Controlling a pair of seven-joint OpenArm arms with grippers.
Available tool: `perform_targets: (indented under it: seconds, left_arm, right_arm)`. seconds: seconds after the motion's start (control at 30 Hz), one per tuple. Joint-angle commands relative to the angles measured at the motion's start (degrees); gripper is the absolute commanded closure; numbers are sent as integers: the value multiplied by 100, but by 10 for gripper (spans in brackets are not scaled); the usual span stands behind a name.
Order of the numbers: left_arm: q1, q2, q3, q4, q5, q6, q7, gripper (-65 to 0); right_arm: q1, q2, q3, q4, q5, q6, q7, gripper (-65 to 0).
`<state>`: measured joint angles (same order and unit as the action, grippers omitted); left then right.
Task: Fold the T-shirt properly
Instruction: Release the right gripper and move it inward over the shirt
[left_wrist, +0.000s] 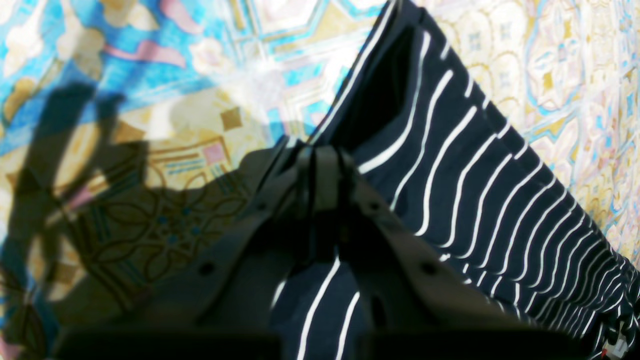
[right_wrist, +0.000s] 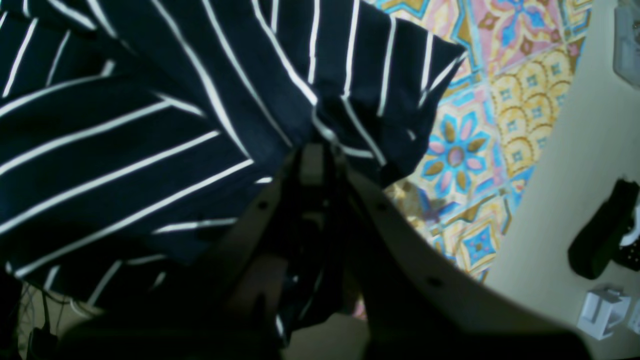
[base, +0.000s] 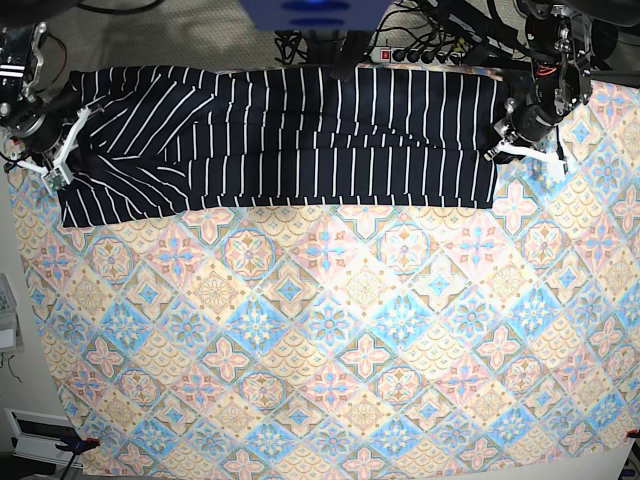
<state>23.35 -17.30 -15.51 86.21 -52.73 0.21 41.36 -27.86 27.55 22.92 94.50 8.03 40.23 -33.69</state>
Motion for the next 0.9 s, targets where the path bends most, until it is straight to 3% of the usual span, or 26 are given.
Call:
perform_targets:
  seconds: [0.0,0.13,0.23,0.43,0.57,0.77,0.87]
  left_arm:
    - [-10,-85,-36,77,-50,-34,-62,0]
    - [-19,-85,-36,77,-50,-34,-62,0]
    - [-89,-85,-36,77,-50,-34,-35,0]
    - [-116,-85,-36,77,-50,-34,-35,0]
    - [-124,-85,-36,77,-50,-34,-35,0]
    - [-124,-85,-36,77,-50,-34,-44,0]
    - [-133,-85,-36,77,-50,-34,-44,-16]
  right_arm:
    - [-85,115,34,75,45,-23,77,-2]
    - [38,115,69,-30,-69,-23,121,-7]
    - [197,80,69,-109,-605,-23,86,-40]
    - [197,-324,130,-127,-1414,-23,138,-74]
    - [249,-579,684,-109,-1414,-23,147,-75]
    - [715,-729,904,31,-1388,-23,341,-75]
    - [575,-764,614,427,-834,-23,341,-73]
